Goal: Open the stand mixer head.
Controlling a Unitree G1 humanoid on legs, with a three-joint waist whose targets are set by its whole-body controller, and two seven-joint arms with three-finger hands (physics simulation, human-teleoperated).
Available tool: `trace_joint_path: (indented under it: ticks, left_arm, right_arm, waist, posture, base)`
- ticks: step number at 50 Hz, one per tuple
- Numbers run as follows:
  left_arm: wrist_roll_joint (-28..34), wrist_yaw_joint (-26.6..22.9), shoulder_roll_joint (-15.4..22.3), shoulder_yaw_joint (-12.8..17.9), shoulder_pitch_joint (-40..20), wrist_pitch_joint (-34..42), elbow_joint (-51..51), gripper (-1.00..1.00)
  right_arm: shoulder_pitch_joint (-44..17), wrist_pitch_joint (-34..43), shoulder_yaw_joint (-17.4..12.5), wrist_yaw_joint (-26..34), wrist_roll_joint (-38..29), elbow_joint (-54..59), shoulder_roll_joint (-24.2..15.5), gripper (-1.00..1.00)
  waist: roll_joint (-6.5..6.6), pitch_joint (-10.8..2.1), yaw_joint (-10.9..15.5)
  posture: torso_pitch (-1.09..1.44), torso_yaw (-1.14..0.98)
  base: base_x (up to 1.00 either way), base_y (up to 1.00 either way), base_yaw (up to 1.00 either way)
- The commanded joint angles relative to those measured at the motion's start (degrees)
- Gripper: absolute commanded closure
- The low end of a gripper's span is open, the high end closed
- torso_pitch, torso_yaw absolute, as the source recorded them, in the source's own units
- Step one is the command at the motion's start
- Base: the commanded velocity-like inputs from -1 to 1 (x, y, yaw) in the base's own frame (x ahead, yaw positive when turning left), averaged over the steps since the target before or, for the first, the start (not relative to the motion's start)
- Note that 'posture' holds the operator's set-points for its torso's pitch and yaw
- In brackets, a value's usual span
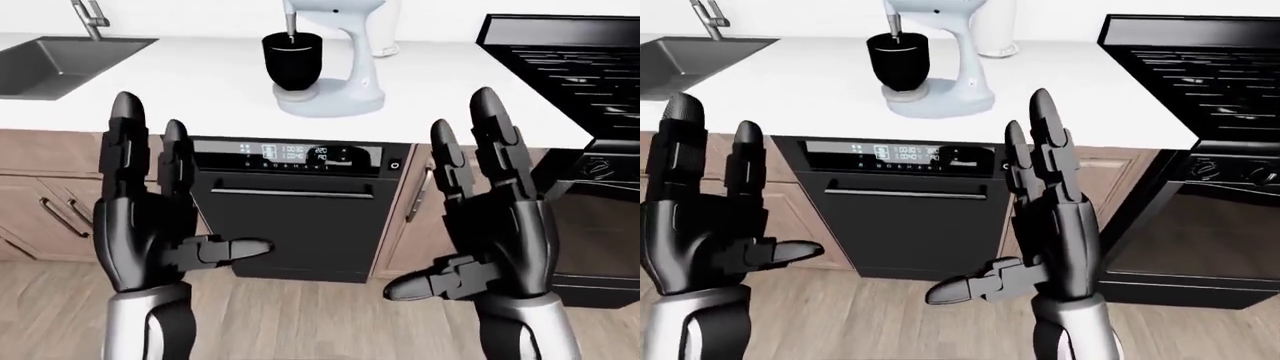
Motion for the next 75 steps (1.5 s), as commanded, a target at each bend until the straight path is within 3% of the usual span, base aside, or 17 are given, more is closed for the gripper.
trace_joint_path:
  ticks: [1, 4, 12, 14, 20, 23, 25, 34, 36, 44, 50, 51, 52, 58, 62, 72, 75]
  left_arm:
    - [-0.2, -0.4, 0.2, -0.2, -1.1, -1.6, -2.9, -1.00]
    - [-0.1, -0.4, 0.1, -0.3, -1.0, -1.6, -3.1, -1.00]
    - [-0.3, -0.3, 0.2, -0.2, -1.1, -1.5, -3.3, -1.00]
    - [-0.3, -0.3, 0.2, -0.2, -1.1, -1.4, -3.3, -1.00]
    - [-0.2, -0.4, 0.2, -0.2, -1.0, -1.6, -3.2, -1.00]
    - [-0.3, -0.4, 0.2, -0.1, -1.1, -1.6, -3.1, -1.00]
    - [0.0, -0.5, 0.1, -0.4, -1.0, -1.9, -2.9, -1.00]
    - [-0.1, -0.5, 0.1, -0.3, -0.9, -1.8, -2.9, -1.00]
    - [0.0, -0.5, 0.1, -0.4, -0.9, -1.8, -3.0, -1.00]
    - [0.0, -0.7, 0.0, -0.5, -0.8, -2.1, -2.6, -1.00]
    - [-0.2, -0.5, 0.1, -0.2, -0.9, -1.7, -3.0, -1.00]
    - [-0.4, -0.5, 0.2, -0.1, -1.0, -1.6, -3.0, -1.00]
    - [-0.4, -0.4, 0.2, 0.0, -1.0, -1.6, -3.0, -1.00]
    - [-0.3, -0.5, 0.2, -0.1, -1.1, -1.6, -3.0, -1.00]
    - [-0.4, -0.4, 0.2, -0.1, -1.1, -1.4, -3.2, -1.00]
    - [-0.4, -0.3, 0.2, -0.1, -1.1, -1.3, -3.4, -1.00]
    - [-0.2, -0.4, 0.2, -0.2, -1.1, -1.5, -3.2, -1.00]
  right_arm:
    - [-0.6, -2.8, -0.5, 0.8, 1.3, -2.9, -0.1, -1.00]
    - [-0.5, -2.9, -0.3, 0.7, 0.9, -2.9, -0.2, -1.00]
    - [-0.4, -2.8, -0.5, 0.7, 2.3, -3.6, 0.1, -1.00]
    - [-0.2, -3.3, -0.4, 0.9, 2.0, -3.2, -0.2, -1.00]
    - [0.0, -3.8, 0.6, 0.9, -0.5, -2.5, -0.3, -1.00]
    - [-0.1, -3.0, -0.6, 1.3, 2.3, -3.3, -0.1, -1.00]
    - [-0.2, -3.5, -0.4, 1.3, 1.5, -2.9, -0.3, -1.00]
    - [0.0, -3.4, -0.3, 1.5, 1.7, -3.2, 0.0, -1.00]
    - [-0.2, -3.5, -0.4, 1.5, 1.4, -3.0, -0.3, -1.00]
    - [-1.0, -2.5, -0.1, 0.4, 0.1, -3.1, -0.1, -1.00]
    - [-1.3, -2.4, -0.9, 0.3, 1.4, -3.1, -0.1, -1.00]
    - [-1.2, -2.6, -0.5, 0.3, 0.5, -3.0, -0.3, -1.00]
    - [-1.2, -2.5, -0.2, 0.0, 0.0, -3.0, -0.2, -1.00]
    - [-1.1, -2.5, -0.3, 0.2, 0.5, -3.2, -0.1, -1.00]
    - [-0.8, -2.3, -0.7, 0.7, 2.6, -3.8, -0.1, -1.00]
    - [-0.5, -2.6, -0.1, 0.7, 0.8, -3.4, -0.2, -1.00]
    - [-0.3, -2.9, 0.4, 0.7, 0.0, -3.3, -0.2, -1.00]
  waist:
    - [0.94, -2.29, 0.2]
    - [1.11, 3.47, 1.3]
    - [-0.50, -1.09, 1.0]
    - [-0.59, 4.18, 0.6]
    - [-0.46, 0.21, -0.7]
    - [2.74, -1.78, -0.6]
    - [1.35, 4.92, 0.0]
    - [-0.89, -1.14, 0.9]
    - [-0.94, 4.81, 0.2]
    - [3.04, -0.21, -0.7]
    - [-0.02, -1.81, 0.8]
    - [-0.94, 3.19, 0.9]
    - [-0.46, 3.83, 0.9]
    - [-2.36, -1.21, 1.2]
    - [-1.54, 2.64, 0.1]
    - [4.28, -0.64, -0.7]
    - [4.46, 1.05, 0.2]
  posture:
    - [0.00, 0.00]
    - [0.00, 0.00]
    - [0.00, 0.00]
    - [0.00, 0.00]
    - [0.00, 0.00]
    - [0.00, 0.00]
    - [0.00, 0.00]
    - [0.00, 0.00]
    - [0.00, 0.00]
    - [0.00, 0.00]
    - [0.00, 0.00]
    - [0.00, 0.00]
    - [0.00, 0.00]
    - [0.00, 0.00]
    - [0.00, 0.00]
    - [0.00, 0.00]
    - [0.00, 0.00]
  base:
    - [0.16, 0.00, 0.00]
    - [0.77, 0.00, 0.00]
    - [0.04, 0.00, 0.00]
    - [0.98, 0.00, 0.00]
    - [0.58, 0.00, 0.00]
    - [0.16, 0.00, 0.00]
    - [1.00, 0.00, 0.00]
    - [0.15, 0.00, 0.00]
    - [1.00, 0.00, 0.00]
    - [0.22, 0.00, 0.00]
    - [0.17, 0.00, 0.00]
    - [0.95, 0.00, 0.00]
    - [0.66, 0.00, 0.00]
    - [0.18, 0.00, 0.00]
    - [0.61, 0.00, 0.00]
    - [0.56, 0.00, 0.00]
    - [0.12, 0.00, 0.00]
